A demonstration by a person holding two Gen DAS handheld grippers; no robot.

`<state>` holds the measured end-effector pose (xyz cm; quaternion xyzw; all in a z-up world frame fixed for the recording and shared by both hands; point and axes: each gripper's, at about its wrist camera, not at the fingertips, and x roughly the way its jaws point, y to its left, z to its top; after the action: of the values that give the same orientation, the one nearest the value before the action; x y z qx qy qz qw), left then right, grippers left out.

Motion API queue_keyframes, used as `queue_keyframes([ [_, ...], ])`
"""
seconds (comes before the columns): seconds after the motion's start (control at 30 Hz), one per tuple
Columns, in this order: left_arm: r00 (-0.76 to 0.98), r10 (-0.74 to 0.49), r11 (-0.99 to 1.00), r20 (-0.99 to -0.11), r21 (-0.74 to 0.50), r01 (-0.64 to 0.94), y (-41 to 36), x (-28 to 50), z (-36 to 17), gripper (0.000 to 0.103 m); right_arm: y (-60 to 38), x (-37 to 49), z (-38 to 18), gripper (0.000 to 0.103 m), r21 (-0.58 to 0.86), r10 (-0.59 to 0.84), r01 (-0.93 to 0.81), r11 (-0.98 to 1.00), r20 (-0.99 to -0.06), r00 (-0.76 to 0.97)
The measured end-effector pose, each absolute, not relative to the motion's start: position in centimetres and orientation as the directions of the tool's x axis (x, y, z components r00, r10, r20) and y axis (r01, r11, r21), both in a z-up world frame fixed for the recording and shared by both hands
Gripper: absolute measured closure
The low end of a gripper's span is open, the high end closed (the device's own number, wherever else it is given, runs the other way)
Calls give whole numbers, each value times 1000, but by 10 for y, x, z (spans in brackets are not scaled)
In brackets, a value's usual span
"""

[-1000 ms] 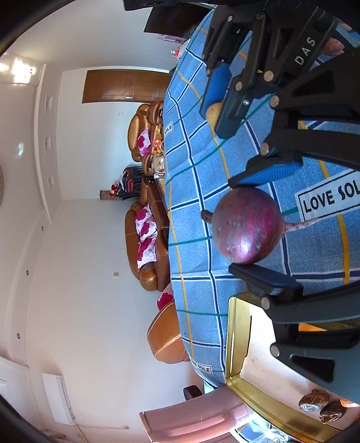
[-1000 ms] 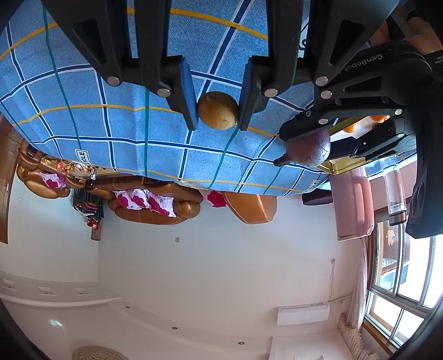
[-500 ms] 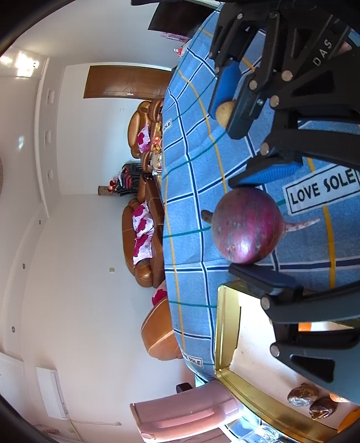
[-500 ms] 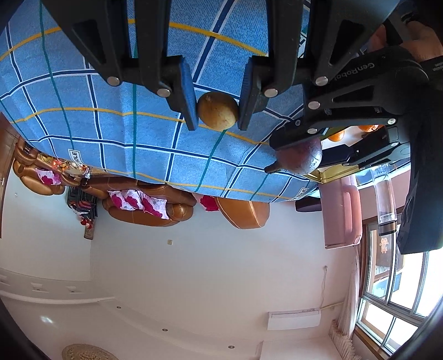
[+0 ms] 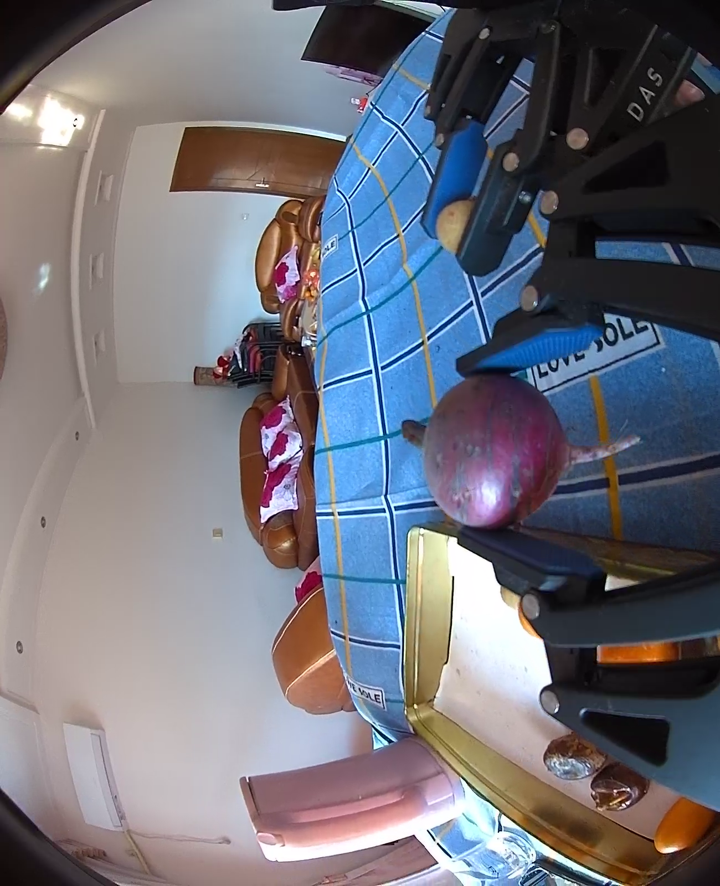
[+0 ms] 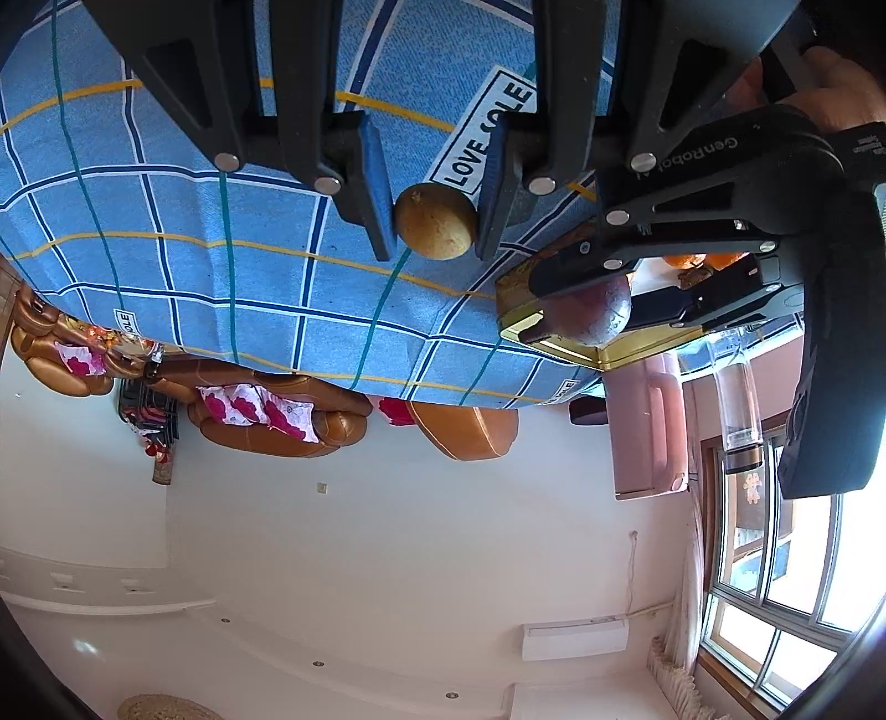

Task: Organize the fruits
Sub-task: 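Carry the purple fruit in the left tool while the right tool carries the yellow fruit, then lower the purple fruit into the tray with the left tool while the right tool releases the yellow fruit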

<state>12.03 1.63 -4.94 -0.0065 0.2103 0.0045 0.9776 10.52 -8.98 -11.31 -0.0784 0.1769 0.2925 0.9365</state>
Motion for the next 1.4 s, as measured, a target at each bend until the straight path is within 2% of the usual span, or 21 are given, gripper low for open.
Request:
queue_keyframes([
  [0.37, 928, 8, 1000, -372, -16, -15, 30, 90, -36, 47, -70, 83, -106, 72, -49, 556, -611, 790, -361, 749],
  [1.4, 906, 226, 969, -358, -14, -247, 143, 27, -27, 47, 4, 42, -87, 72, -79, 674, -735, 674, -341, 655],
])
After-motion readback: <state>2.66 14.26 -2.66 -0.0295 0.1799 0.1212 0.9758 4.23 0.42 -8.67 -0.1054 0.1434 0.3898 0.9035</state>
